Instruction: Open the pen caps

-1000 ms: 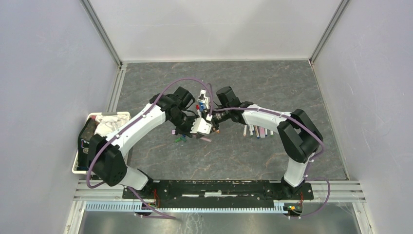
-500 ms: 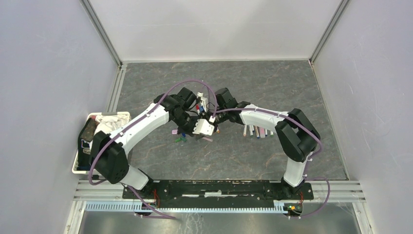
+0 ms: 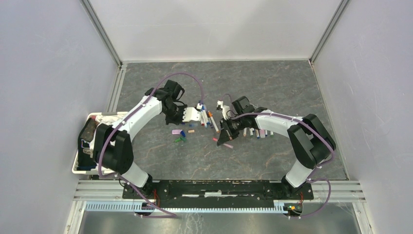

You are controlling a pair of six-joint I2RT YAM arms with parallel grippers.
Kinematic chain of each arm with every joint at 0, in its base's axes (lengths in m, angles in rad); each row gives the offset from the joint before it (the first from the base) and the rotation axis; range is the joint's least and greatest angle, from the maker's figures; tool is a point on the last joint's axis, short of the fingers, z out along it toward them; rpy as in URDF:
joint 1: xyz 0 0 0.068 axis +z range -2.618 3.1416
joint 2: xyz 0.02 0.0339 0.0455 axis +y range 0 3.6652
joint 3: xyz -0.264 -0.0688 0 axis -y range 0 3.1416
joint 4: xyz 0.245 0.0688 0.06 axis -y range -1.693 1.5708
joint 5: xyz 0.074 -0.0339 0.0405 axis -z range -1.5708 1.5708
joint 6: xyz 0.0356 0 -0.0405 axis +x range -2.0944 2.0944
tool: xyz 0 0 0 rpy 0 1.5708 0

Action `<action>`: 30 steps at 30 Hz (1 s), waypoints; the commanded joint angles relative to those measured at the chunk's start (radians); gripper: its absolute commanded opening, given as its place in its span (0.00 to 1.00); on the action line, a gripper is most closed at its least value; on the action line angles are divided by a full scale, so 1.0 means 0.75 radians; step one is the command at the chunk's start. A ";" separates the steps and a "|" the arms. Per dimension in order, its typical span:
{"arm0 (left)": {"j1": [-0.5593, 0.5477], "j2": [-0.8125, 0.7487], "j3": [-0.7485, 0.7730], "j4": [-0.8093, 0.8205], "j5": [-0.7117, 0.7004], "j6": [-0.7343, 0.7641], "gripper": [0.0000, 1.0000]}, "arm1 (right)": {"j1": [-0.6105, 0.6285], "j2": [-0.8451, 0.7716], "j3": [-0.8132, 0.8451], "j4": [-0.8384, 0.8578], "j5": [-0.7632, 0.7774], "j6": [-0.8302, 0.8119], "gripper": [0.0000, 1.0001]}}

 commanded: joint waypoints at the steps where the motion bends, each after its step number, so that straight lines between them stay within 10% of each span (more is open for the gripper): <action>1: -0.018 0.044 -0.060 0.153 -0.009 -0.015 0.03 | -0.047 -0.066 0.041 -0.013 0.210 0.011 0.00; 14: -0.026 0.205 -0.119 0.325 -0.012 -0.214 0.27 | -0.085 -0.025 0.078 0.135 1.110 0.255 0.00; 20: -0.027 0.162 -0.082 0.286 0.003 -0.266 0.43 | -0.084 0.035 0.045 0.164 1.228 0.297 0.01; 30: -0.027 0.012 0.127 0.138 0.169 -0.398 0.59 | -0.083 -0.014 -0.047 0.185 1.249 0.327 0.29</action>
